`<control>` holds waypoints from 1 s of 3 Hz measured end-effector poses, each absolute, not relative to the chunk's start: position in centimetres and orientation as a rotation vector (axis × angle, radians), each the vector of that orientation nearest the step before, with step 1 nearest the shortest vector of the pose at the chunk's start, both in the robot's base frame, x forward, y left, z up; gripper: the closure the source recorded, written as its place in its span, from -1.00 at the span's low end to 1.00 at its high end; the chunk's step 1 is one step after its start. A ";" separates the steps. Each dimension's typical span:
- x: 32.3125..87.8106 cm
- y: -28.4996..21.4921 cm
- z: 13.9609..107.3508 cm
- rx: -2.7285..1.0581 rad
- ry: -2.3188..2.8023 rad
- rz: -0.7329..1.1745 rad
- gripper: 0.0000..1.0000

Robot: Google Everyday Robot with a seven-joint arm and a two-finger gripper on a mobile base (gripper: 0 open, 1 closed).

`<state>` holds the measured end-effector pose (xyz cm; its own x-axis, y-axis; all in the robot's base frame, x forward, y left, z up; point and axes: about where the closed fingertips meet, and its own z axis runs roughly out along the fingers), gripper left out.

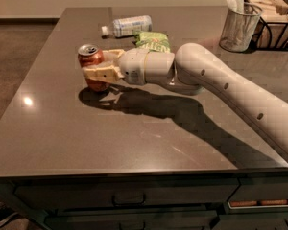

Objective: Place coke can upright

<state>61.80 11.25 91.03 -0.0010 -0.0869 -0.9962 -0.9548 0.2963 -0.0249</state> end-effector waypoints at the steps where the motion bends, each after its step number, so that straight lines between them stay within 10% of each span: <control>1: 61.7 11.5 91.1 -1.052 1.388 0.936 -0.77; 3: 61.6 11.7 91.1 -1.056 1.386 0.939 -1.00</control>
Offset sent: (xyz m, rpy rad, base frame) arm -0.0009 0.0022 0.0003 0.0001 -0.0003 0.0038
